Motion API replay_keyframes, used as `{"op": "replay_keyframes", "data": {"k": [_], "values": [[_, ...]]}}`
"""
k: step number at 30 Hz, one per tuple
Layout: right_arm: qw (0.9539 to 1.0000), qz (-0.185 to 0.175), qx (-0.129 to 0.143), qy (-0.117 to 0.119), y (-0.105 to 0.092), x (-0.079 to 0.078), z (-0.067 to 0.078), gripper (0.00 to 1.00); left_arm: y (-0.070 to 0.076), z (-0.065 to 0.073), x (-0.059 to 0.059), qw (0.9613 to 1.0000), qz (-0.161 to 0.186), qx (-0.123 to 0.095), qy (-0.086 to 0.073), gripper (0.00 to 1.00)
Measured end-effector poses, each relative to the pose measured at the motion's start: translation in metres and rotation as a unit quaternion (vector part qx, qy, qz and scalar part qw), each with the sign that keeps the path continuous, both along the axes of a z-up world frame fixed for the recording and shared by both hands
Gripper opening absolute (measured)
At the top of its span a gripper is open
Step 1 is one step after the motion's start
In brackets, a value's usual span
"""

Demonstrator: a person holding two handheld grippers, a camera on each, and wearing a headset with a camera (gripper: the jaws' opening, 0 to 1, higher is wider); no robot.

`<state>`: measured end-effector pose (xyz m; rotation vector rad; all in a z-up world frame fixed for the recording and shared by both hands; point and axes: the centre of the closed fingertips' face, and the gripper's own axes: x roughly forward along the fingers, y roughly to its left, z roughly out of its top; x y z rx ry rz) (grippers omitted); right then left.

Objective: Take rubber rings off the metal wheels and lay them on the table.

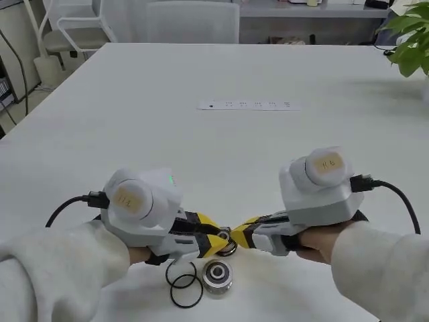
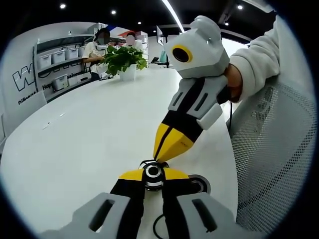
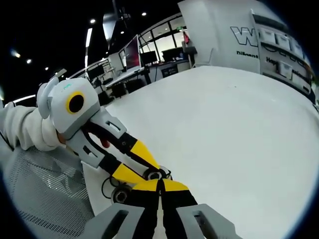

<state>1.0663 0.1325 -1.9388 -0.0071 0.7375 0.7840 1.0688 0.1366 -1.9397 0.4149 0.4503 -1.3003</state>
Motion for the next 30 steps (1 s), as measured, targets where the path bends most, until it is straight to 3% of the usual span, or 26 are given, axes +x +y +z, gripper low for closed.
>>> {"op": "replay_keyframes", "data": {"k": [30], "values": [[0.9999, 0.007, 0.010, -0.003, 0.0029, -0.0012, 0.0026, 0.00, -0.0002, 0.0003, 0.0005, 1.0000, 0.001, -0.004, 0.002, 0.07]]}}
